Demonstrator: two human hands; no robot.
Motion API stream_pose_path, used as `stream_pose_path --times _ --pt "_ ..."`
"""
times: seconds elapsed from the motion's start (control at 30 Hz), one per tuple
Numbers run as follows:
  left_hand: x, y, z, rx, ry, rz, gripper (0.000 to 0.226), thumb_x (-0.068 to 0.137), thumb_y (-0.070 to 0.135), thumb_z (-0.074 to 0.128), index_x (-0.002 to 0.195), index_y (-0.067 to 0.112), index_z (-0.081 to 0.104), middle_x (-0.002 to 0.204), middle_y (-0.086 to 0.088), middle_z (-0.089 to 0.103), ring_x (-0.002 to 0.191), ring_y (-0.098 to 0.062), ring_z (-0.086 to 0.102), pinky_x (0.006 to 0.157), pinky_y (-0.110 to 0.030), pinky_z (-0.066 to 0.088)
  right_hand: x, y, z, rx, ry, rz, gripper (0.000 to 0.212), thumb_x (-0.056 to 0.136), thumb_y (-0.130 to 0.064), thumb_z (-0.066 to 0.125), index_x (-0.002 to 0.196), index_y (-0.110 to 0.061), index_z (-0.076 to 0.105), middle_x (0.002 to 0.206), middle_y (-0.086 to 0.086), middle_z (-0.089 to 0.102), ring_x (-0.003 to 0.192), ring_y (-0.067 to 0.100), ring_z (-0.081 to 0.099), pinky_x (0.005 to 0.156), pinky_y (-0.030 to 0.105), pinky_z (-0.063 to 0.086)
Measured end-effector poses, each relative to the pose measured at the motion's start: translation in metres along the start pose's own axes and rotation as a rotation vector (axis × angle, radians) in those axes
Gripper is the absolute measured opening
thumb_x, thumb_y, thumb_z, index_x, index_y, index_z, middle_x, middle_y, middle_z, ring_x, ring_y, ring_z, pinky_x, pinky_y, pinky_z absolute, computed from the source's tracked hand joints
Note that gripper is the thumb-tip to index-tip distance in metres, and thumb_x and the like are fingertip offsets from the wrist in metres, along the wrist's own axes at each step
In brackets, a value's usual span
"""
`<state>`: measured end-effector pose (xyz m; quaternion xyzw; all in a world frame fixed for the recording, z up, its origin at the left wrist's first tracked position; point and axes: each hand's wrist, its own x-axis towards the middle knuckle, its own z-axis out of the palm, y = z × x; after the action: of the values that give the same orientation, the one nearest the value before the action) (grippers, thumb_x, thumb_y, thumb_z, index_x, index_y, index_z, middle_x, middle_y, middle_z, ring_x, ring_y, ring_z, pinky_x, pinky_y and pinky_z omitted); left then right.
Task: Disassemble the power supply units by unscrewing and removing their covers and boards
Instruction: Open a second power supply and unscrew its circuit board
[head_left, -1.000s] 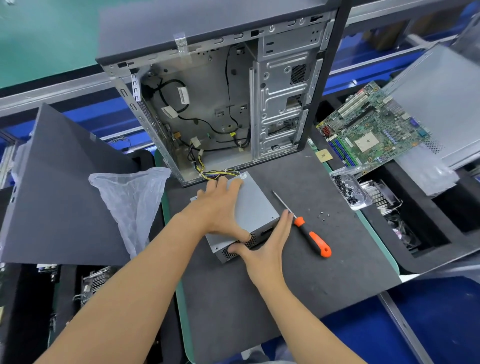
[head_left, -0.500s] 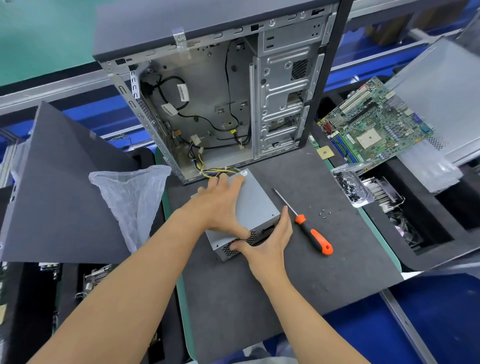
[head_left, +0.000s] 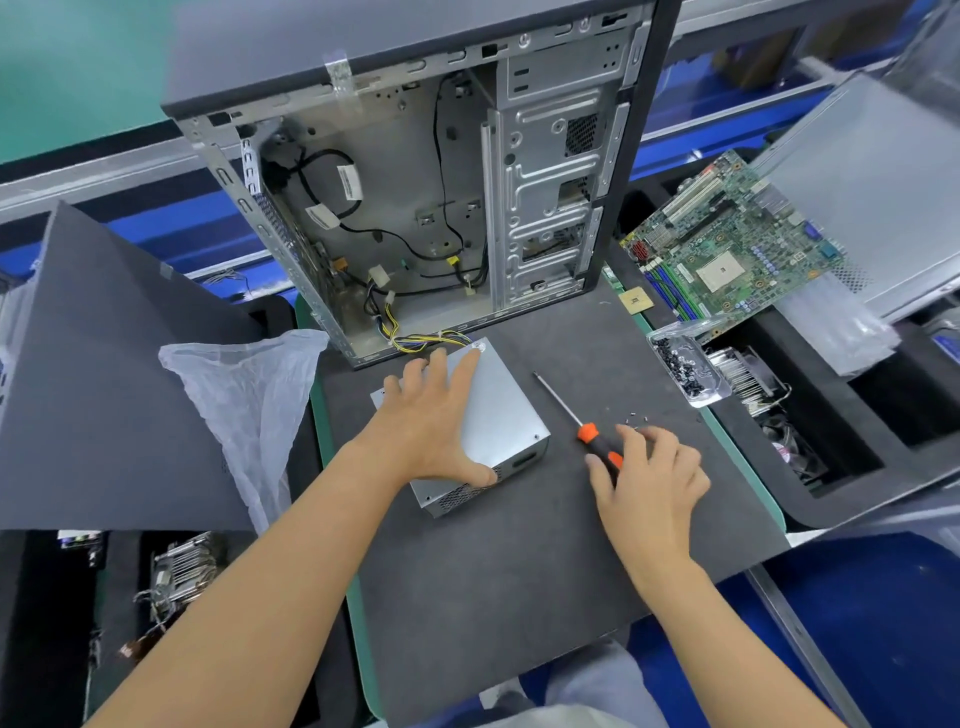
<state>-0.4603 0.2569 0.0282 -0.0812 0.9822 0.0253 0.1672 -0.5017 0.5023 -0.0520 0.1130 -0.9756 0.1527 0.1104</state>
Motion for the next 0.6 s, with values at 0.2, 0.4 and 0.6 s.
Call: stream_pose_path --times 0.2,0.4,0.6 --pt "0.001 0.002 0.004 -0.025 0.029 -0.02 0.138 0.046 0.086 0.064 0.152 0.023 0.002 0.151 -0.01 0.021 0.131 -0.036 0.028 0.105 -0.052 0.032 0.002 0.011 0.01 -0.035 -0.194 -0.037 0.035 0.088 -0.029 0.073 0.113 -0.007 0.068 0.099 0.014 0.06 0.089 0.037 0.052 0.073 0.045 0.042" --pt "0.001 0.0 0.007 -0.049 0.087 -0.023 0.127 0.043 0.08 0.063 0.147 0.026 0.016 0.138 -0.002 0.028 0.122 -0.032 0.033 0.102 -0.049 0.034 0.007 0.015 0.004 0.282 -0.298 0.095 0.026 0.093 -0.03 0.061 0.115 -0.015 0.06 0.099 0.002 0.058 0.091 0.025 0.051 0.076 0.04 0.045" --pt "-0.002 -0.001 0.011 -0.067 0.138 -0.042 0.127 0.043 0.084 0.061 0.149 0.027 0.02 0.146 0.0 0.026 0.128 -0.031 0.031 0.107 -0.047 0.03 -0.026 0.035 -0.01 0.639 -0.294 0.2 0.007 0.09 -0.042 0.06 0.096 -0.043 0.057 0.077 -0.017 0.063 0.073 0.006 0.059 0.06 0.025 0.043"
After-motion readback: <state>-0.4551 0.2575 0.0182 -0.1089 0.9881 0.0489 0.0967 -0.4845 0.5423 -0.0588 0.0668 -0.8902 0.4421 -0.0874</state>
